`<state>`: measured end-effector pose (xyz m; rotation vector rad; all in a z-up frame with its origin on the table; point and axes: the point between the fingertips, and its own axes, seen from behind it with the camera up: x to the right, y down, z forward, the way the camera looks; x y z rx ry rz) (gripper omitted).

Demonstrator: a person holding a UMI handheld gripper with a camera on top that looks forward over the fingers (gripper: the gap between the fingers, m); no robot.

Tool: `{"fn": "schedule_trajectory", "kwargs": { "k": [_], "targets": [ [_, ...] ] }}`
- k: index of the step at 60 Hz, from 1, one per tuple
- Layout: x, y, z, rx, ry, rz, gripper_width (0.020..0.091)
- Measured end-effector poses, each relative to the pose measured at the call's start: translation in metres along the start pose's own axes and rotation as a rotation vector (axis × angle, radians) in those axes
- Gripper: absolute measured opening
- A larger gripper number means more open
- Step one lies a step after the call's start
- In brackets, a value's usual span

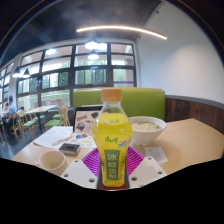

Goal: Pour water

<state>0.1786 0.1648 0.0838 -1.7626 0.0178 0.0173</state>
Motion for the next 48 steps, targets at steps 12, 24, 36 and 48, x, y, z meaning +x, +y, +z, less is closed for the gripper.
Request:
{"fn": "schedule_trajectory", "kwargs": {
  "k": [12,24,36,48],
  "targets": [
    [0.006,0.001,0.006,0.014,0.022,0.005,0.0312],
    [0.003,0.013,-0.004,-0.090,0.001,-0.006,0.0779],
    [-0.002,-0.006,-0.060,-0.059,0.001,-0.001,0.0826],
    [-0.013,-0.023,-0.170,-0.038,0.036,0.013,0.0824]
  ]
}}
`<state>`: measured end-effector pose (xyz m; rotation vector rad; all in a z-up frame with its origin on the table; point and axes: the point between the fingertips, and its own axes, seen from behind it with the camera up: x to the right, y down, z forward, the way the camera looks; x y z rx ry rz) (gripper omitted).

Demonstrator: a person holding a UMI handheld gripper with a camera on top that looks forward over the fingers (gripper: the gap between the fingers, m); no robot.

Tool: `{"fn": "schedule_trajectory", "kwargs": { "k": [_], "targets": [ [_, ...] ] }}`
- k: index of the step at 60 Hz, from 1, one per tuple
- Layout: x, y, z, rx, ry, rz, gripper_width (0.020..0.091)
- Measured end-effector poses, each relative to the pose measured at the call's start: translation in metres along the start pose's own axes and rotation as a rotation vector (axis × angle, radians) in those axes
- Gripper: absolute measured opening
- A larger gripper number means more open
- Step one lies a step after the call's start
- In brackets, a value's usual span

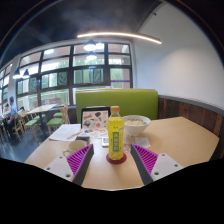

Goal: Pour water

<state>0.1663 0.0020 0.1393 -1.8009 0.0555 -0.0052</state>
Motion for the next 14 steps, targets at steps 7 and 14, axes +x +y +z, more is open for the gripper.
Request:
{"fn": "schedule_trajectory", "kwargs": {
  "k": [7,14],
  "targets": [
    [-0.013,0.000,-0.063,0.002,-0.004,0.032,0.0824],
    [-0.029,0.010,-0.111,0.000,-0.039,0.019,0.0824]
  ]
}}
